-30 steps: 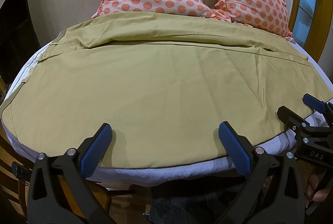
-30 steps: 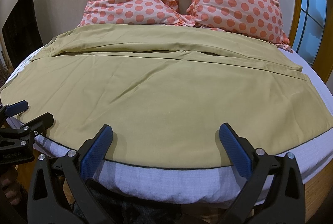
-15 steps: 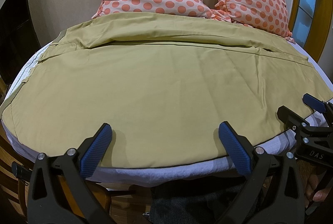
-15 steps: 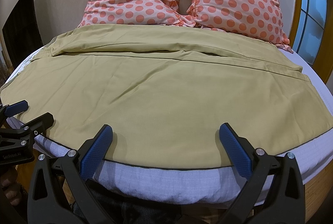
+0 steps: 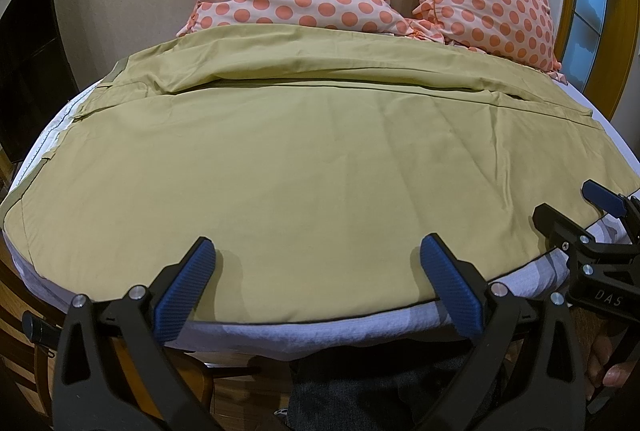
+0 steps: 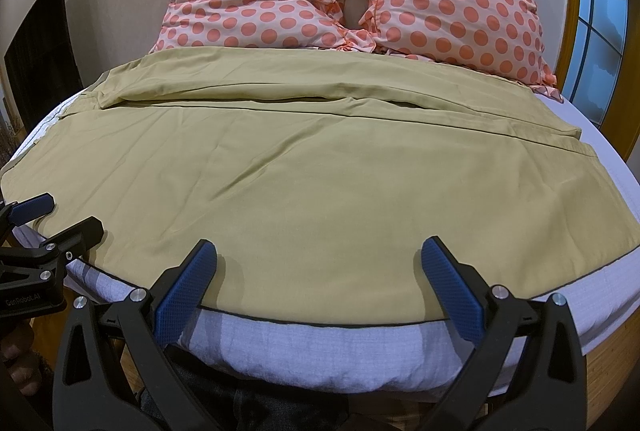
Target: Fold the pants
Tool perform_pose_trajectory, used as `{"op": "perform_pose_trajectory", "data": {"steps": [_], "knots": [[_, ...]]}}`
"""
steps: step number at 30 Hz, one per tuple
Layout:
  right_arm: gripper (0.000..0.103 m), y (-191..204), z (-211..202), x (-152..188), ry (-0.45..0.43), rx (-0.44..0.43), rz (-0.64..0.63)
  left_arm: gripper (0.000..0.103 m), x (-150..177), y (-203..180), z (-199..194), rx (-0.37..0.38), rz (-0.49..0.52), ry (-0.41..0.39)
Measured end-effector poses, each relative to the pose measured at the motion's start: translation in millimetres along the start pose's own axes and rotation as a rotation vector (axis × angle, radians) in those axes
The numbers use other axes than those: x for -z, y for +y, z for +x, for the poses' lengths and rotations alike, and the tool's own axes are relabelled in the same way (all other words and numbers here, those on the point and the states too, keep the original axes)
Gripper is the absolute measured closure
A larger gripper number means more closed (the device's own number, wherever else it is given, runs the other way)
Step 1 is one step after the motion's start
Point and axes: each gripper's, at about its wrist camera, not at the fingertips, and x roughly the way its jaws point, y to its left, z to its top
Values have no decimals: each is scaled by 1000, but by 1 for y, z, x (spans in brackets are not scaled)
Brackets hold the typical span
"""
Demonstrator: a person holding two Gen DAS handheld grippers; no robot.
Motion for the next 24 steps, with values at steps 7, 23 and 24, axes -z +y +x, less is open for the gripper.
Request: {"op": "perform_pose_trajectory", "data": {"steps": [7,23,24], "knots": [[1,3,0,6,-3,1,3,2,0,0,0,0,0,-1],[1,-11,0,-5,-12,-29,-15,2,-6,0,2,13,12,-8],[1,-24,-2,-16,-18,-9,18,2,-9,1,2,5,15,-6]]}}
